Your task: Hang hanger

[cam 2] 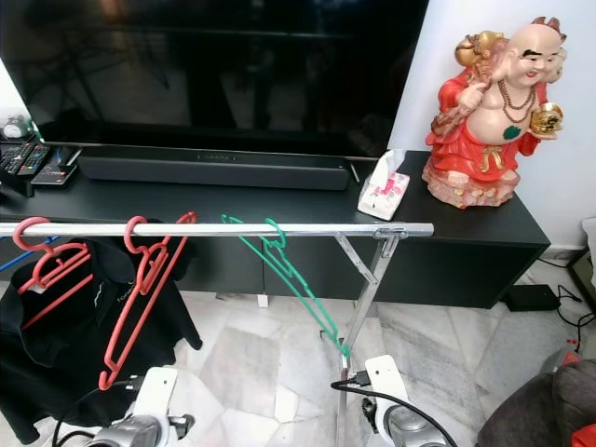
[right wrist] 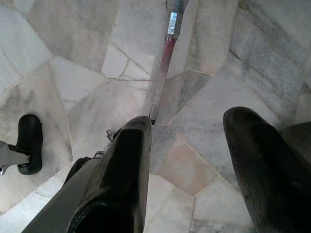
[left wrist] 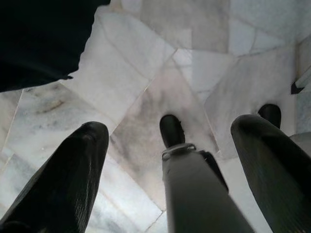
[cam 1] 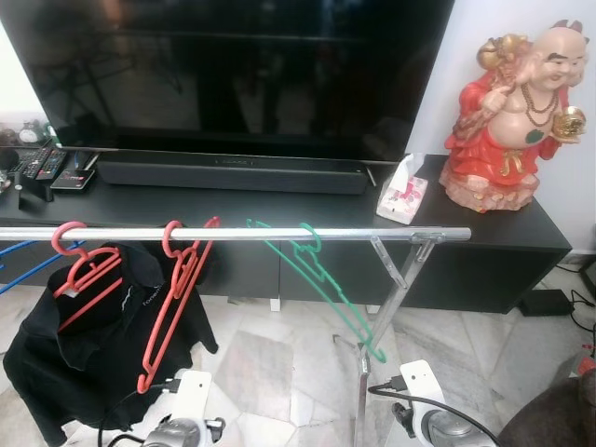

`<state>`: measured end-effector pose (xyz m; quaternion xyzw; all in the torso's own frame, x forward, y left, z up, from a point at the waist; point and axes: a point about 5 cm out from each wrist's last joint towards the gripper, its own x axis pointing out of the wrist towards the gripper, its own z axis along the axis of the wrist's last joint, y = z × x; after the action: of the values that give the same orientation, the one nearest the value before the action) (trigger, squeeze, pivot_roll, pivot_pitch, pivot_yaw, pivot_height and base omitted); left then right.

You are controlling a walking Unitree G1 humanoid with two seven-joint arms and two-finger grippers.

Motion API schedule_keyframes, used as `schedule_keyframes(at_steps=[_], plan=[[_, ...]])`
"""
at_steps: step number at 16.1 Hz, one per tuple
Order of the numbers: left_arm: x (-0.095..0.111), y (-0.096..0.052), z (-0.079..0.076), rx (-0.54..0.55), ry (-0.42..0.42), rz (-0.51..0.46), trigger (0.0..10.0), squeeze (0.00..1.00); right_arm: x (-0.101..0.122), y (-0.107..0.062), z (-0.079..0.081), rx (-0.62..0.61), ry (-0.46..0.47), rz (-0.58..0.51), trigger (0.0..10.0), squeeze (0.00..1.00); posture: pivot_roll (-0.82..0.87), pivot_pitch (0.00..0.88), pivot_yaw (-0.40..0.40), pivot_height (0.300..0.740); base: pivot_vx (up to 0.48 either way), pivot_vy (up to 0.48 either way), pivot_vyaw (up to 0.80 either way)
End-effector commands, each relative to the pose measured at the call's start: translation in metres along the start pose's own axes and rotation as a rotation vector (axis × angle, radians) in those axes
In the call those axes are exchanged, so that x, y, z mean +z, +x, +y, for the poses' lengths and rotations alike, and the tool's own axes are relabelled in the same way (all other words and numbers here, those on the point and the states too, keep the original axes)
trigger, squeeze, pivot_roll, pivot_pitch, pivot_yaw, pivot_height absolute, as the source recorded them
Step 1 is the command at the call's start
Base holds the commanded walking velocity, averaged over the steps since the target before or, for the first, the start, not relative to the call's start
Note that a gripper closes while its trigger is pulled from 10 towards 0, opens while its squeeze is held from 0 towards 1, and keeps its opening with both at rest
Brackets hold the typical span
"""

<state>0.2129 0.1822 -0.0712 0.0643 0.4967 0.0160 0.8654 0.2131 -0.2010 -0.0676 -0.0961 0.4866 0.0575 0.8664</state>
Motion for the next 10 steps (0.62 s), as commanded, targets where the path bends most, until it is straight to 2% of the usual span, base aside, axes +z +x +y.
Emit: schedule_keyframes(at_steps=[1, 10], plan=[[-0.0107, -0.0002, 0.0019, 0.0, 0.004, 0.032, 10.0, 0.0, -0.0021, -0.0001, 0.0, -0.002, -0.01, 0.005, 10.0, 0.0, -0.06, 0.0, -0.053, 0.74, 0.0, 0.0, 0.0], [-0.0142, -0.0004, 0.0006, -0.005, -0.003, 0.036, 10.0, 0.0, -0.0056, -0.0006, -0.0014, -0.005, -0.005, 0.011, 10.0, 0.0, -0.06, 0.0, -0.058, 0.74, -0.267, 0.0, 0.0]])
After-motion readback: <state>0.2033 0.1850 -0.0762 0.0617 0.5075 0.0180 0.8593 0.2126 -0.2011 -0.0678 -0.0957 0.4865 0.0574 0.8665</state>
